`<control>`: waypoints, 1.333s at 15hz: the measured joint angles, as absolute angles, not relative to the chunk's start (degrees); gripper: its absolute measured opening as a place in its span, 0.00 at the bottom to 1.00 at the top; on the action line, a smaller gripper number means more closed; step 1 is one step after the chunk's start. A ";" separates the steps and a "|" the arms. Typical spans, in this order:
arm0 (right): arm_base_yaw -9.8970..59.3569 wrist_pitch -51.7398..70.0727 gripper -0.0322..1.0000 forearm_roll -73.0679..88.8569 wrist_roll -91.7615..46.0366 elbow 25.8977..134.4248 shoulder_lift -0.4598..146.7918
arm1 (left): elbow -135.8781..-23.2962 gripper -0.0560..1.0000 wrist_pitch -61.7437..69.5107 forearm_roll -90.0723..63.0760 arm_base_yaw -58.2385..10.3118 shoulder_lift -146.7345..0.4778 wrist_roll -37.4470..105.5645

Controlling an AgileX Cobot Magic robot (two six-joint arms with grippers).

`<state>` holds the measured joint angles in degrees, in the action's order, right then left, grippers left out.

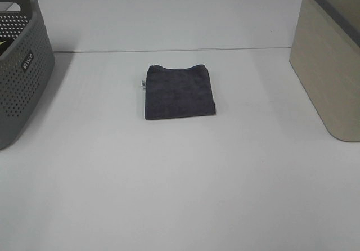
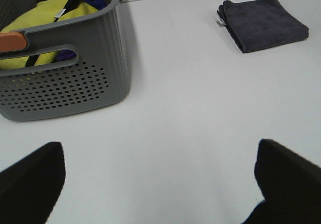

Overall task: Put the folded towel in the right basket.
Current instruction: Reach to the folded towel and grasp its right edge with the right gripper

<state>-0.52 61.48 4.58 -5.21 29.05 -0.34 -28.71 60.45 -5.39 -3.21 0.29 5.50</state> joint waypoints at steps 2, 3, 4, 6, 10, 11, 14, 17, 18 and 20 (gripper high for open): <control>-0.52 61.48 0.54 4.58 -5.21 29.05 -0.34 | -28.71 0.98 60.45 -5.39 -3.21 0.29 5.50; -0.52 61.48 0.54 4.58 -5.21 29.05 -0.34 | -28.71 0.98 60.45 -5.39 -3.21 0.29 5.50; -0.52 61.48 0.54 4.58 -5.21 29.05 -0.34 | -28.71 0.98 60.45 -5.39 -3.21 0.29 5.50; -0.52 61.48 0.54 4.58 -5.21 29.05 -0.34 | -28.71 0.98 60.45 -5.39 -3.21 0.29 5.50; -0.52 61.48 0.54 4.58 -5.21 29.05 -0.34 | -28.71 0.98 60.45 -5.39 -3.21 0.29 5.50; -0.52 61.48 0.54 4.58 -5.21 29.05 -0.34 | -28.71 0.98 60.45 -5.39 -3.21 0.29 5.50; -0.52 61.48 0.54 4.58 -5.21 29.05 -0.34 | -28.71 0.98 60.45 -5.39 -3.21 0.29 5.50; -0.52 61.48 0.54 4.58 -5.21 29.05 -0.34 | -28.71 0.98 60.45 -5.39 -3.21 0.29 5.50; -0.52 61.48 0.54 4.58 -5.21 29.05 -0.34 | -28.71 0.98 60.45 -5.39 -3.21 0.29 5.50; -0.52 61.48 0.54 4.58 -5.21 29.05 -0.34 | -28.71 0.98 60.45 -5.39 -3.21 0.29 5.50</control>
<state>-0.52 61.48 4.58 -5.21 29.05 -0.34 -28.71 60.45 -5.39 -3.21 0.29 5.50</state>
